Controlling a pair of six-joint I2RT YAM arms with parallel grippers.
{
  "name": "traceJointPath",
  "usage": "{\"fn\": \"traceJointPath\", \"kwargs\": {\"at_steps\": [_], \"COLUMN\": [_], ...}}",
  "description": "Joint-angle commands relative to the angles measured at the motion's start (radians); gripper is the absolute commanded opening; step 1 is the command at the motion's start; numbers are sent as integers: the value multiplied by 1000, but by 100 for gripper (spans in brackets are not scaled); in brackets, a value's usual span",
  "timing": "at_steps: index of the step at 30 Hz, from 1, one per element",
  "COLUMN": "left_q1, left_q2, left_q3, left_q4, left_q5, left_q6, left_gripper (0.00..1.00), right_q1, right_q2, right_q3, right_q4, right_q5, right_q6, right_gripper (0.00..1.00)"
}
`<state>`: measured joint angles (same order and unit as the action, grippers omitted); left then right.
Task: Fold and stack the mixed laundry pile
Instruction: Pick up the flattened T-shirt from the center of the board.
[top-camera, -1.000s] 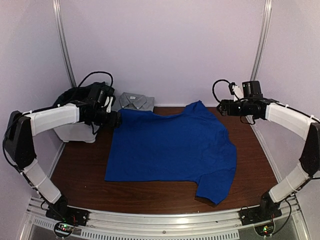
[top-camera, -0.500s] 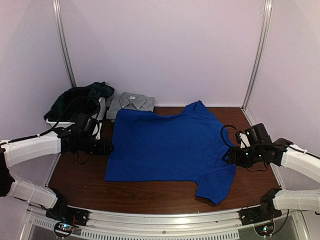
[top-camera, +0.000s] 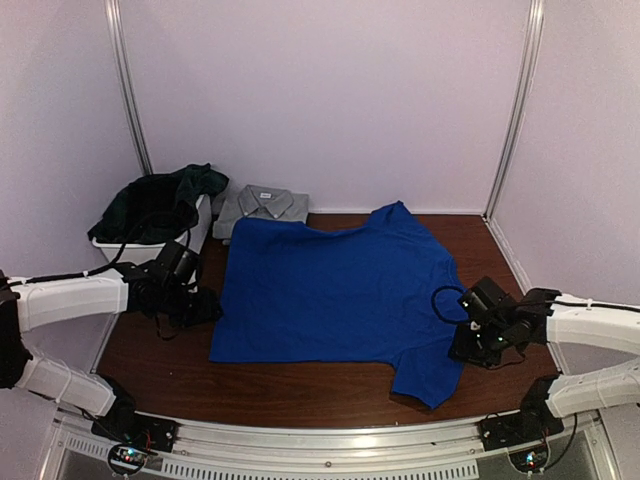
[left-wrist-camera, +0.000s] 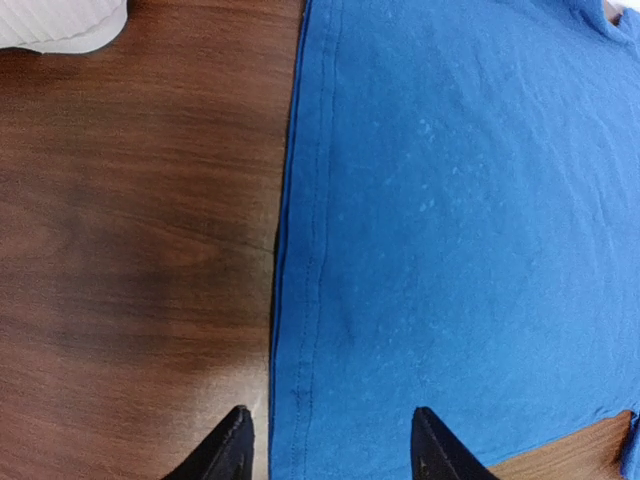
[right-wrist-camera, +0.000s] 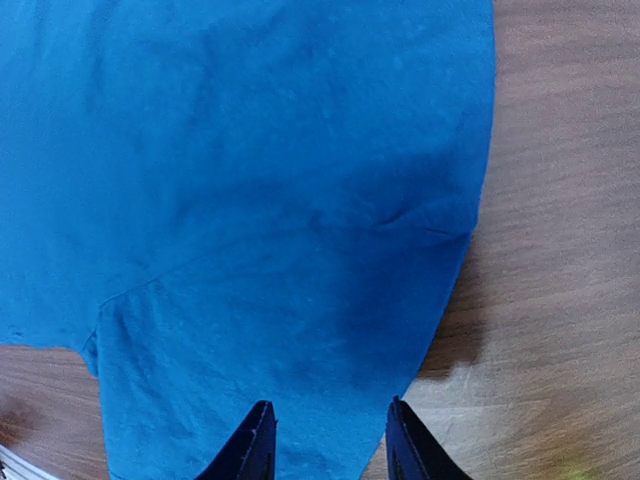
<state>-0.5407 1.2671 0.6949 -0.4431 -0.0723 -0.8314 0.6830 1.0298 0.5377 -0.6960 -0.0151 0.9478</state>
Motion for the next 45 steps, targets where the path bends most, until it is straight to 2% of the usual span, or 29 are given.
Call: {"fn": "traceJointPath", "kwargs": {"at_steps": [1,22,25,28,29,37,42,45], "left_q1": [-5,-4,-4,-4,-3,-4,-4,-5], "left_q2": [7,87,65,33,22,9,50,18], "left_q3": [4,18,-9,-48,-60,-133,-127,-150], "left_q4": [14,66,59,43,38,46,72,76], "left_q5": [-31,22,30,22,21,35,65,112], "left_q6": [-63,-41,-42,-47,-47,-71,-68,-71], "left_gripper": [54,55,55,54,54,51,43,38], "right_q1": [37,40,39,38,39,39,38,38], "right_q2": [32,154,169,164,154,46,15,-3], "right_q3": [7,-45,-63,-69,-67,-48,-47,-47], "right_q4": [-37,42,88,98,93,48,27,24], "right_q5": [75,96,65,56,60,95,105,106], "right_q6": [132,177,174,178,180,176,177,178], "right_gripper": [38,28,17,1,0,0,0,0]}}
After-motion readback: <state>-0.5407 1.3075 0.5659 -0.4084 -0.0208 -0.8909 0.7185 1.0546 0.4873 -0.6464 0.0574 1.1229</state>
